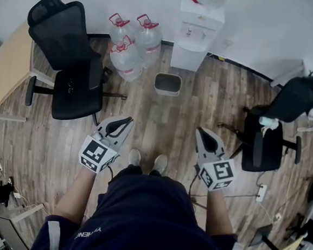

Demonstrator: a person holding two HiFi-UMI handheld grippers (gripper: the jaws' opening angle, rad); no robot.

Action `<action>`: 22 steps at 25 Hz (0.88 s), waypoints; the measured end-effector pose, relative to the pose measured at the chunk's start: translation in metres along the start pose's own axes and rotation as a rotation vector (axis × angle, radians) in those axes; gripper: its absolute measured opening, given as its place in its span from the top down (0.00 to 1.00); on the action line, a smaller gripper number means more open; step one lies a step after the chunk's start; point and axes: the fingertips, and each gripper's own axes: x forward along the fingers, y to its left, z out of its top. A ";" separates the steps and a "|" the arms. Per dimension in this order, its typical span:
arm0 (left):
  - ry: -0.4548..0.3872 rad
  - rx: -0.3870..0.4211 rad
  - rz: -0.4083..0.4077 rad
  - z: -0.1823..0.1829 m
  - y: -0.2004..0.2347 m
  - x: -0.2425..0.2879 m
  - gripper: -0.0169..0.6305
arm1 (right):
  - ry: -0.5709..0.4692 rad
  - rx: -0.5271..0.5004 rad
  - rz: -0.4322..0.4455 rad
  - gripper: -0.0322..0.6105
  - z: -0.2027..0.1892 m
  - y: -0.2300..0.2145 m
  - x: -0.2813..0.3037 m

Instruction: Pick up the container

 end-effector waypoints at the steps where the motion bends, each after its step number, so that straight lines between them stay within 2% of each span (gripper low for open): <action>1: 0.006 -0.003 0.010 -0.001 0.001 0.002 0.91 | 0.001 0.001 0.009 0.93 -0.001 -0.007 0.000; 8: 0.042 -0.057 0.052 -0.017 0.021 0.022 0.91 | 0.002 0.029 0.019 0.93 -0.010 -0.051 0.009; 16: 0.068 -0.097 0.011 -0.030 0.043 0.075 0.87 | 0.053 0.032 0.008 0.92 -0.013 -0.090 0.048; 22: 0.075 -0.141 -0.017 -0.041 0.093 0.122 0.85 | 0.095 0.036 0.004 0.93 -0.010 -0.114 0.111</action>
